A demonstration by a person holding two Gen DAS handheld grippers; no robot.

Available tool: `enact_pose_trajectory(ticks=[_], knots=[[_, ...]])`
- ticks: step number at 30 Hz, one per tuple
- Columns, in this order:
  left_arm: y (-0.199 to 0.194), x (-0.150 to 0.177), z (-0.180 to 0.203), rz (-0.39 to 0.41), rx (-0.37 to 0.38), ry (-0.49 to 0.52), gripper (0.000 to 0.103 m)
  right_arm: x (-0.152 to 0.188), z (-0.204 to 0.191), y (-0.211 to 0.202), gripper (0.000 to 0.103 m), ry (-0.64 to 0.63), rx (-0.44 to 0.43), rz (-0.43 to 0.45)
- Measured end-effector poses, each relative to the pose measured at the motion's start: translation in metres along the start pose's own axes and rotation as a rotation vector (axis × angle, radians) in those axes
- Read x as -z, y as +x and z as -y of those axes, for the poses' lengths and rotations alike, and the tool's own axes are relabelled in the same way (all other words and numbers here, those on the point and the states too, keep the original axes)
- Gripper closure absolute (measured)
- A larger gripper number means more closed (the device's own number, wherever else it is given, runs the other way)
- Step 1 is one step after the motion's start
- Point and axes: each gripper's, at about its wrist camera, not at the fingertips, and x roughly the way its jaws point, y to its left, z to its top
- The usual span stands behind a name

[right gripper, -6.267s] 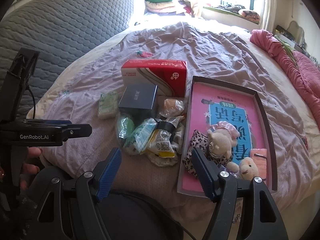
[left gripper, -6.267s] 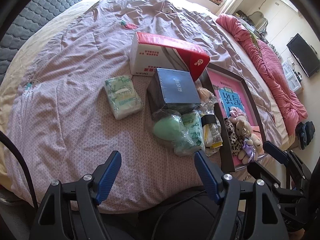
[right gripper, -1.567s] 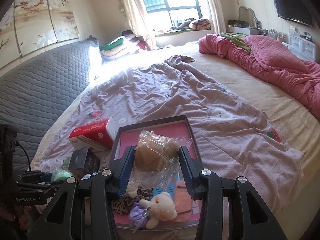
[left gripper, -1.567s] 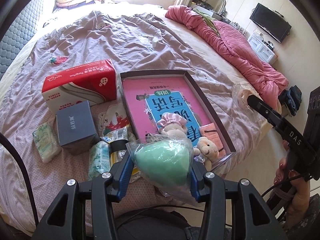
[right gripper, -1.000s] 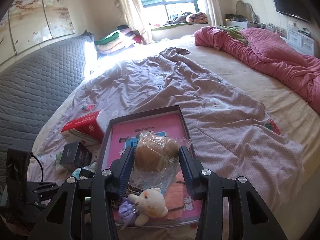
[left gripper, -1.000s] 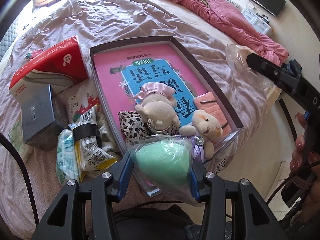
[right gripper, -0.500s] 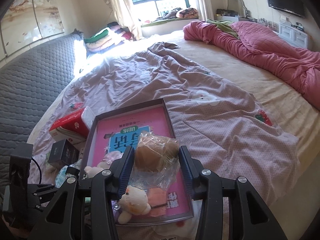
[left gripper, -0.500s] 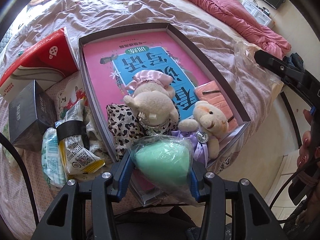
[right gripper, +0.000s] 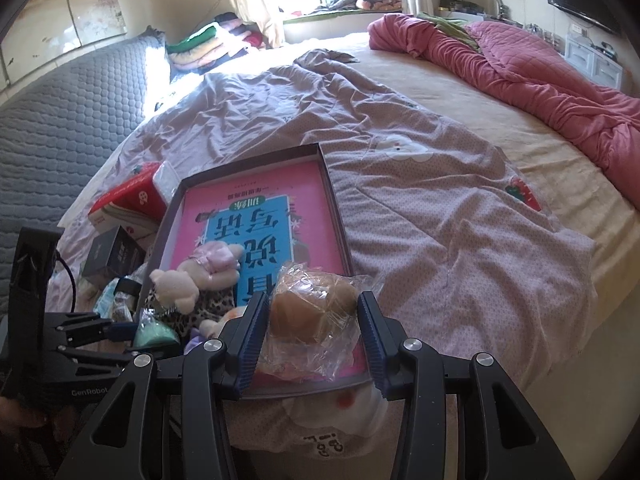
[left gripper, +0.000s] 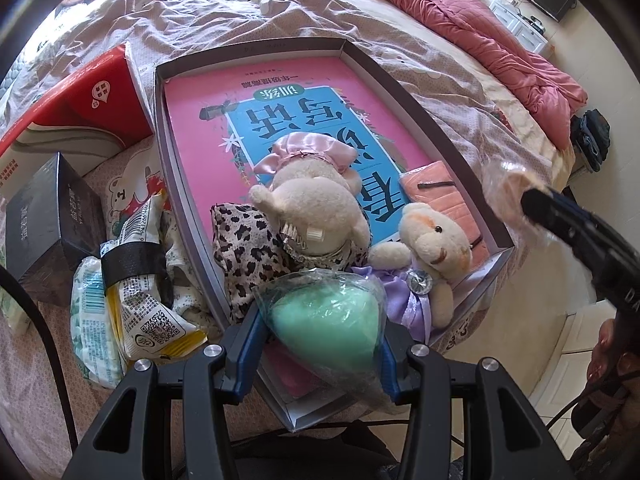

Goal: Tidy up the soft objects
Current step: 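Lower the sponge and bun onto the tray and open both tools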

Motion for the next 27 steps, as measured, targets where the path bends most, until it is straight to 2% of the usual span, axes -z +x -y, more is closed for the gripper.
enact_pose_trajectory(ticks=[13, 27], knots=[[0.002, -0.002, -0.002, 0.010, 0.002, 0.004, 0.054, 0.014, -0.007, 0.021, 0.056, -0.004, 0.001, -0.052], [-0.001, -0.005, -0.006, 0.031, -0.011, -0.002, 0.054, 0.015, -0.003, 0.030, 0.056, -0.002, 0.040, -0.046]])
